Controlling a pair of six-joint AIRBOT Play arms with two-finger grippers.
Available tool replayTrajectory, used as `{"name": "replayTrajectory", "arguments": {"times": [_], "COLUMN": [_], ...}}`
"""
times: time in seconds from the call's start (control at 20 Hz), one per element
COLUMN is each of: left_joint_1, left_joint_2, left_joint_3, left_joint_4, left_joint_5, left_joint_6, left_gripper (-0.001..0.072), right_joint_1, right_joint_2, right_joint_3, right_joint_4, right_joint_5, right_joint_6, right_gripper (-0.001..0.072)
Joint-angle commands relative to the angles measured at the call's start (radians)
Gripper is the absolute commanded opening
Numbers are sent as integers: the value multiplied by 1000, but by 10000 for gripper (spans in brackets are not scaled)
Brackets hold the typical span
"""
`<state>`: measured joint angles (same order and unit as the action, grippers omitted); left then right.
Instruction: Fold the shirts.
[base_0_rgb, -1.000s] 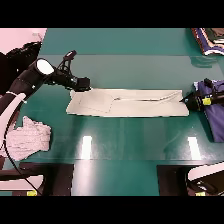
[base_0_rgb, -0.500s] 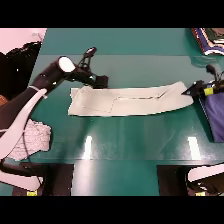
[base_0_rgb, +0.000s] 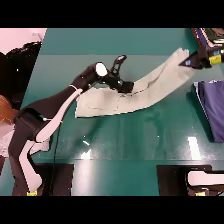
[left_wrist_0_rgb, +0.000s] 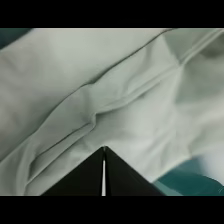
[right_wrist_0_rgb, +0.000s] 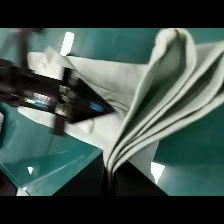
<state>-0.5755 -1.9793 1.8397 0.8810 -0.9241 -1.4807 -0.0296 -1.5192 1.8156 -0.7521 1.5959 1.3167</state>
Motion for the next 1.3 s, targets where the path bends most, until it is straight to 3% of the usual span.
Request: {"name": "replayTrajectory", "arguments": {"times": [0.0, 0.45, 0.75, 1.1, 1.15, 1.25], "left_joint_1": [-29, 25, 259, 561, 584, 610], "left_joint_2": [-63, -45, 153, 416, 441, 475], "left_joint_3": [40, 40, 43, 43, 43, 42], "left_joint_4": [-6, 16, 224, 242, 242, 242], "left_joint_5": [-4, -39, -164, -251, -266, -298], "left_joint_6": [-16, -13, -56, -29, -25, 16], "left_gripper": [24, 24, 23, 25, 25, 25], "right_joint_1": [129, 282, 385, 734, 785, 840], "right_joint_2": [14, 13, -20, -259, -299, -344], "right_joint_3": [117, 146, 147, 147, 147, 147], "right_joint_4": [0, 0, 2, 1, 1, 0], "right_joint_5": [-39, -127, -163, -395, -478, -596], "right_joint_6": [48, 28, 6, -134, -183, -211], "right_gripper": [22, 22, 22, 27, 142, 698]}}
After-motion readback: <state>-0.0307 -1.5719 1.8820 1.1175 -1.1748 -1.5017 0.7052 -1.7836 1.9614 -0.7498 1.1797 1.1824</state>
